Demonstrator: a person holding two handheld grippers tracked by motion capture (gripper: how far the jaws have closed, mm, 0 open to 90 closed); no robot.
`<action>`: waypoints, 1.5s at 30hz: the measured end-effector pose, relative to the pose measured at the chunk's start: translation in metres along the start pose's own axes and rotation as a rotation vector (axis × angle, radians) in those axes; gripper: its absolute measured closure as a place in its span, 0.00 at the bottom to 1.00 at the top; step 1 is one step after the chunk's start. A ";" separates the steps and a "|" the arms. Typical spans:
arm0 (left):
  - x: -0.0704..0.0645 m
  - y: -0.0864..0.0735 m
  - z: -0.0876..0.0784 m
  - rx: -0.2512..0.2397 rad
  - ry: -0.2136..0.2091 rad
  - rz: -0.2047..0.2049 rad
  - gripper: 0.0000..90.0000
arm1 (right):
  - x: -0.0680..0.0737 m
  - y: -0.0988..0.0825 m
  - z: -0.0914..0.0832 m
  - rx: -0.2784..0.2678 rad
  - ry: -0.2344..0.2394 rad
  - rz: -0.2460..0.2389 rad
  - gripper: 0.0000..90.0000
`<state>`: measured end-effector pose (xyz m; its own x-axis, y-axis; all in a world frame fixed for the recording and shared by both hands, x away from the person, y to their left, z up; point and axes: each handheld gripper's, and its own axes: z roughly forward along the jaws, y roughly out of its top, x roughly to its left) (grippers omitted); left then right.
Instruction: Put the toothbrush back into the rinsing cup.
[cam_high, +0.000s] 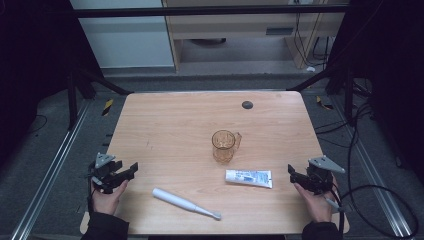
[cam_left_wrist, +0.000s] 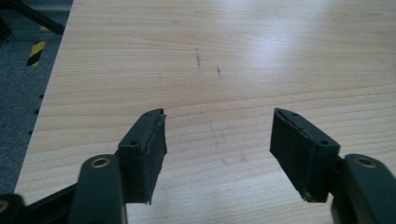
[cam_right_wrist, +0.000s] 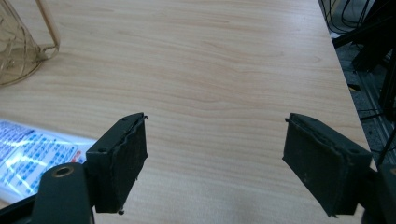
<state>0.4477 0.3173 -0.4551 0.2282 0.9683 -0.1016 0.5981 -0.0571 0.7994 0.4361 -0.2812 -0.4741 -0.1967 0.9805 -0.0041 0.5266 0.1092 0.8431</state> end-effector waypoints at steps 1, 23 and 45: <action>-0.002 -0.001 -0.001 0.001 -0.005 0.006 0.45 | -0.001 -0.001 -0.001 0.003 0.008 -0.001 0.24; -0.046 -0.004 -0.012 0.072 -0.203 0.225 0.95 | 0.008 -0.002 -0.005 0.033 0.047 -0.023 0.28; -0.104 -0.016 -0.014 0.200 -0.460 0.447 1.00 | 0.011 -0.003 -0.003 0.038 0.068 -0.032 0.27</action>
<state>0.4031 0.2206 -0.4488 0.7645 0.6415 -0.0636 0.4908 -0.5153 0.7026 0.4296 -0.2710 -0.4749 -0.2684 0.9633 0.0071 0.5502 0.1472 0.8219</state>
